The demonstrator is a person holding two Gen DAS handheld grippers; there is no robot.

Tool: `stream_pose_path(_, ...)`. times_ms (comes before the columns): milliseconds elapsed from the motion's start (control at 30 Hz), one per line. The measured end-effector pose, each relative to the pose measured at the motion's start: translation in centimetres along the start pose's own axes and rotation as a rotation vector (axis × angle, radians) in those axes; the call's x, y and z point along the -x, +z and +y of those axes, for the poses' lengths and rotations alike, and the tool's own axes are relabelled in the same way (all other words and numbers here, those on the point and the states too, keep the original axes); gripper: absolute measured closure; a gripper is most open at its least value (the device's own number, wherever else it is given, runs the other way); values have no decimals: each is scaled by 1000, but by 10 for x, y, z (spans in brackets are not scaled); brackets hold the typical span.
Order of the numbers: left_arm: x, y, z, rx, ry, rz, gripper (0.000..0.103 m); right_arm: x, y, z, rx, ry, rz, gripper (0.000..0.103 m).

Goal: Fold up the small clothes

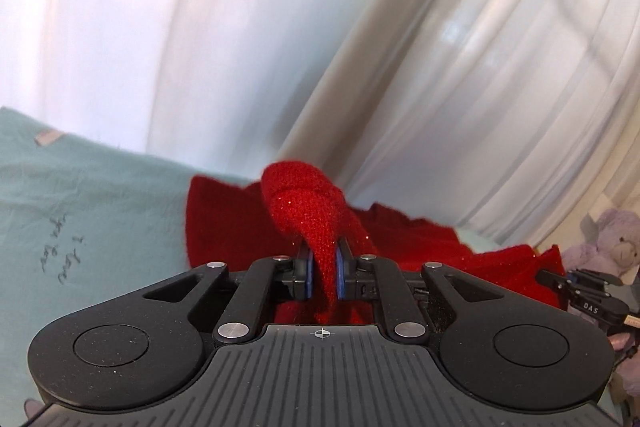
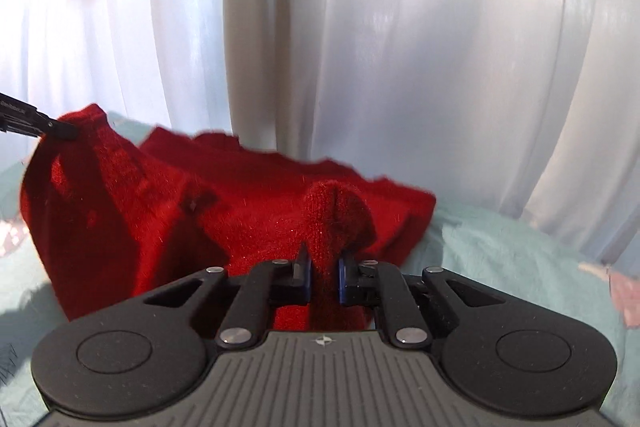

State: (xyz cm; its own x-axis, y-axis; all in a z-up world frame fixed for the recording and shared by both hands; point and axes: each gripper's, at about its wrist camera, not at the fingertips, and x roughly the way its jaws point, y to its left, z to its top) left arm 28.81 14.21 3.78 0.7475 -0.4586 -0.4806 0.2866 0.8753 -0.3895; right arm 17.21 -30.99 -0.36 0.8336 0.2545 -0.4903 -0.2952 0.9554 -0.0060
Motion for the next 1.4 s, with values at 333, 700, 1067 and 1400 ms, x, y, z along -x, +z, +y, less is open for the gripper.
stream_pose_path(333,-93,48,26,-18,201,45,90,-61,71,-44,-165,-75,-81,91)
stream_pose_path(700,-151,-3,56,-8,227,185,94,-145,30,-46,-130,-69,167,78)
stream_pose_path(1067,-149,54,42,-7,414,-28,86,-142,81,-47,-65,-290,-24,93)
stream_pose_path(1400,-177,9,-9,-76,298,57,46,-166,64,-14,-39,-166,9,83)
